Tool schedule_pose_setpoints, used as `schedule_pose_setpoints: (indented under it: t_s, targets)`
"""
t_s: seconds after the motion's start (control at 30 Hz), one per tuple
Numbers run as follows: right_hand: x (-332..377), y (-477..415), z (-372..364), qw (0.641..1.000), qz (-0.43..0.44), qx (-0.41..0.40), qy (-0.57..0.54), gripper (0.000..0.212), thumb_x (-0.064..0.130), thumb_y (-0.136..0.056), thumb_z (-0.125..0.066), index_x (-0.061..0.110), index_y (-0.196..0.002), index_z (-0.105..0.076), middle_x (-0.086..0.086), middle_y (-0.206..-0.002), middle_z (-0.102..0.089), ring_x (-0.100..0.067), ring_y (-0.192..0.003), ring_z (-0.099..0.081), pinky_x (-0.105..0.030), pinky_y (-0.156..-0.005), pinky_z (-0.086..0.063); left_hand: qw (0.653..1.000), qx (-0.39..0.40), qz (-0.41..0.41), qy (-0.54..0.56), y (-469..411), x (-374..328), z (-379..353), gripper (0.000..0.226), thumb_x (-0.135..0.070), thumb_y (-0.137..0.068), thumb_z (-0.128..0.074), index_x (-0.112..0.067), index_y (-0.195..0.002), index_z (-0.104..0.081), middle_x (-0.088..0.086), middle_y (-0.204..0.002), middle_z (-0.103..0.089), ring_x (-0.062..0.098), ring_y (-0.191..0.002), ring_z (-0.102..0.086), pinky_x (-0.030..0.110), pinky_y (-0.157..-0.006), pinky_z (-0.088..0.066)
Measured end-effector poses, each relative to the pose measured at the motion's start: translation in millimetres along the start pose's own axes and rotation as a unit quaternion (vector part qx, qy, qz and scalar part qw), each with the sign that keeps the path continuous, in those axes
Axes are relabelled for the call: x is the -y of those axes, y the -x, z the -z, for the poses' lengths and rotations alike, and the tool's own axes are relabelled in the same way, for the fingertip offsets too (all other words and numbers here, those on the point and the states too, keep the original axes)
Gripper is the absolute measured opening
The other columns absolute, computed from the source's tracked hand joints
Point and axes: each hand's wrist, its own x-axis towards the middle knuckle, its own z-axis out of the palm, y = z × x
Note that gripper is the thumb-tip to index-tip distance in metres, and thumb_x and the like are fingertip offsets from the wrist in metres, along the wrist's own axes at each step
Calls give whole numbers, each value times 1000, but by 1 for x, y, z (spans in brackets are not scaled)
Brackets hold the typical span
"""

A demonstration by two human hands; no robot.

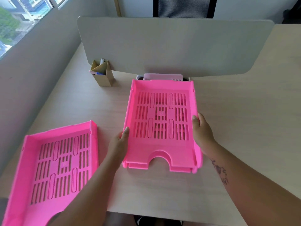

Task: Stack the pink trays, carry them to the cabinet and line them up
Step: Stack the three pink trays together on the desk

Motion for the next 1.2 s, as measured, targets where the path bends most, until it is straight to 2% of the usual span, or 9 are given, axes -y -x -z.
schedule_pose_setpoints:
  t_s: [0.17,0.3,0.43,0.57,0.7,0.8,0.97,1.1,1.2]
  targets:
    - [4,-5,9,996,39,-22,72,63,51,-95,-33,14,-146,-37,-10,-131,-57,-31,-117,-57,-49,-94,-52,1000,20,-7,-21,5,-10,0,48,-54,-95,-35,-20,-96,-69,10,-94,-72,28,-86,-69,39,-70,-56]
    - [47,9,-4,955,206,-105,187,52,28,-94,-45,4,-141,-45,-18,-133,-56,-38,-126,-48,-53,-103,-45,993,-80,-41,-76,18,-5,37,63,-63,-90,-37,-11,-114,-64,11,-110,-69,29,-100,-64,45,-88,-51]
    - [109,45,-64,924,336,-39,177,43,16,-94,-52,2,-134,-54,-15,-130,-60,-32,-122,-51,-43,-106,-39,971,-189,-70,-130,39,19,107,40,-45,-97,-41,-13,-85,-61,6,-78,-60,24,-77,-55,31,-62,-42]
    - [150,96,-146,901,396,39,171,36,19,-88,-53,5,-119,-64,-16,-114,-66,-37,-105,-60,-47,-91,-47,958,-249,-39,-140,59,62,187,38,-36,-95,-48,-6,-114,-62,9,-106,-68,22,-91,-62,35,-81,-50]
    - [156,130,-216,901,367,115,200,44,28,-85,-41,5,-114,-65,-17,-108,-65,-38,-100,-59,-42,-85,-47,944,-290,-4,-157,70,98,256,36,-29,-91,-52,-6,-117,-60,13,-110,-68,20,-84,-63,35,-76,-53]
    - [148,148,-249,938,275,129,167,42,26,-90,-46,6,-126,-58,-14,-117,-59,-31,-108,-55,-37,-88,-45,944,-285,16,-166,76,122,286,37,-24,-90,-53,-4,-120,-59,11,-113,-64,13,-81,-57,29,-72,-46]
    - [116,168,-286,975,83,165,124,67,26,-90,-57,7,-149,-34,-15,-147,-46,-32,-127,-52,-46,-103,-46,970,-171,78,-157,80,167,298,42,-22,-93,-53,-7,-132,-48,5,-118,-60,16,-91,-53,32,-80,-45]
    - [98,175,-303,977,23,183,109,56,4,-90,-43,12,-145,-37,-15,-124,-64,-28,-86,-68,-39,-64,-58,973,-135,86,-168,75,188,301,25,-15,-97,-43,-5,-118,-52,5,-103,-63,8,-76,-58,18,-60,-44]
    - [114,174,-299,986,30,142,85,47,-2,-89,-38,8,-133,-49,-14,-109,-67,-27,-82,-64,-42,-72,-57,971,-150,48,-179,70,171,312,13,-12,-97,-42,-7,-101,-53,4,-90,-60,6,-69,-54,17,-53,-37]
